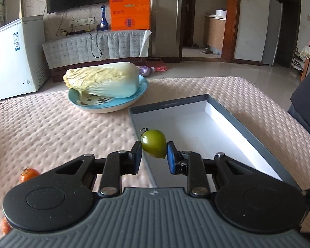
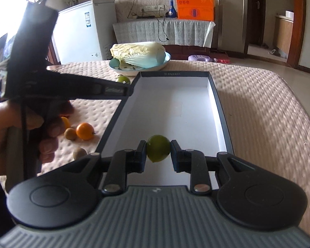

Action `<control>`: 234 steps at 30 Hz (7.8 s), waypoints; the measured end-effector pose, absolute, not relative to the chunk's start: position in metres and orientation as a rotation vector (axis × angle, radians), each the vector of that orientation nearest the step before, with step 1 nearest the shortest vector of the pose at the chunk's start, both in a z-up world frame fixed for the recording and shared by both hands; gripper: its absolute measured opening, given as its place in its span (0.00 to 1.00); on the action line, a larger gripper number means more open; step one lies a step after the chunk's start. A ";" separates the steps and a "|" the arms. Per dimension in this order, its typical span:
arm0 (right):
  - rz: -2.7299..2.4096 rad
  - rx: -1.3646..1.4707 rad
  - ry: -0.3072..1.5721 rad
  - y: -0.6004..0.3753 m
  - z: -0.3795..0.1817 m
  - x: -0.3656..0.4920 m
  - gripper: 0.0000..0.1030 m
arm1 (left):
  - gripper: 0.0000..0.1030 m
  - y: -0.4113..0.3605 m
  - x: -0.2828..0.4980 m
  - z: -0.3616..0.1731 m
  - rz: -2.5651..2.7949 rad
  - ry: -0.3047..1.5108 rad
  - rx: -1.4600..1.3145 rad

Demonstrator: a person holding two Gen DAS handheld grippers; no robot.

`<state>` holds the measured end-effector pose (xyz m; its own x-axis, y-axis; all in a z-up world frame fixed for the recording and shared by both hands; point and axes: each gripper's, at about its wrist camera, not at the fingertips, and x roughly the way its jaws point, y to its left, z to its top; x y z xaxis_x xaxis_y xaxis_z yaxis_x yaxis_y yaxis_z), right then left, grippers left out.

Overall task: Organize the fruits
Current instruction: 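Carry both green fruits over the white box and open both grippers, then withdraw both open grippers from the box back toward the fruits, then move the right gripper down toward a small brown round fruit, then close the right gripper on the small brown round fruit and lift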

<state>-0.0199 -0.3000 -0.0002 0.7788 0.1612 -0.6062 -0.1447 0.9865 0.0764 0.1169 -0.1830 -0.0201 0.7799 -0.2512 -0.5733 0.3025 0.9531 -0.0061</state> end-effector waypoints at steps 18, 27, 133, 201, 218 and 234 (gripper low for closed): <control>0.152 0.036 0.686 -0.302 -0.006 -0.017 0.27 | 0.30 -0.206 0.140 -0.038 -0.317 0.652 0.107; 0.138 0.038 0.697 -0.300 -0.009 -0.013 0.27 | 0.30 -0.214 0.137 -0.039 -0.341 0.648 0.130; 0.411 0.056 0.486 -0.227 0.021 -0.062 0.47 | 0.75 -0.054 -0.007 -0.005 -0.096 0.633 0.134; 0.298 -0.070 0.692 -0.188 -0.020 -0.025 0.45 | 0.79 -0.006 0.022 -0.028 -0.004 0.683 0.062; 0.238 -0.219 0.700 -0.164 -0.034 -0.005 0.37 | 0.79 0.003 0.029 -0.032 0.004 0.690 0.058; 0.324 -0.188 0.729 -0.172 -0.031 -0.017 0.30 | 0.79 -0.006 0.031 -0.035 -0.009 0.693 0.076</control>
<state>-0.0166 -0.1723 -0.0312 0.6992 0.2240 -0.6790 -0.3536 0.9337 -0.0561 0.0307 -0.0063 -0.0354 0.7692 0.0168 -0.6388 0.0335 0.9972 0.0665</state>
